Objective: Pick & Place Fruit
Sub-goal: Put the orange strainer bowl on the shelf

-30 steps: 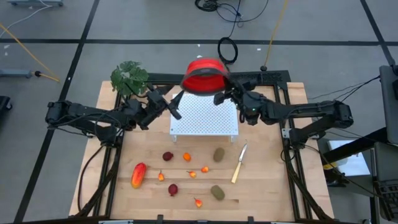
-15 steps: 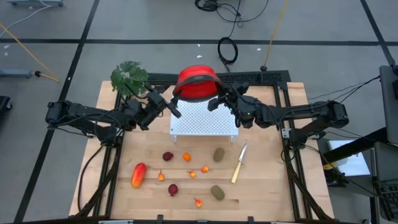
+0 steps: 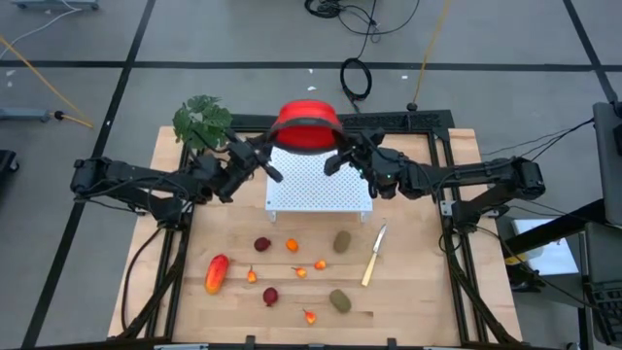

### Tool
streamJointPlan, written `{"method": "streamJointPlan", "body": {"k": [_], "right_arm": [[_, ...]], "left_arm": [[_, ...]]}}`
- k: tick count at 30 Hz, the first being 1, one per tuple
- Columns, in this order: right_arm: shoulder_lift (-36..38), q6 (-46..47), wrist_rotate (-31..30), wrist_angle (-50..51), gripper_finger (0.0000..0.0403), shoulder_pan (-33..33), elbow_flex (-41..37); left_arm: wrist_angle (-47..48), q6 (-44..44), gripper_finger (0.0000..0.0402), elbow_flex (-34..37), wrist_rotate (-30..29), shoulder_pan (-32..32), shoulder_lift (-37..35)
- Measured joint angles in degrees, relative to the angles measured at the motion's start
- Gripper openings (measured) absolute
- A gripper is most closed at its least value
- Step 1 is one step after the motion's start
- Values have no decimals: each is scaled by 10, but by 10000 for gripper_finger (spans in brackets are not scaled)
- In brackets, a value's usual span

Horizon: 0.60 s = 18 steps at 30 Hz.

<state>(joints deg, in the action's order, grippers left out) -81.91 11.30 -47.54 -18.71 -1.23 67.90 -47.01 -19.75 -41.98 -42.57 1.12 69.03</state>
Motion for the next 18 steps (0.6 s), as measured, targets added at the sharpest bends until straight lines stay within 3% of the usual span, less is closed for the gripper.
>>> {"method": "streamJointPlan", "body": {"k": [8,18], "right_arm": [[0,-2,13,1,67,-2,0],[0,-2,42,1,179,-2,0]], "left_arm": [[6,9,8,0,-19,0,0],[28,44,5,0,-57,0,1]]}}
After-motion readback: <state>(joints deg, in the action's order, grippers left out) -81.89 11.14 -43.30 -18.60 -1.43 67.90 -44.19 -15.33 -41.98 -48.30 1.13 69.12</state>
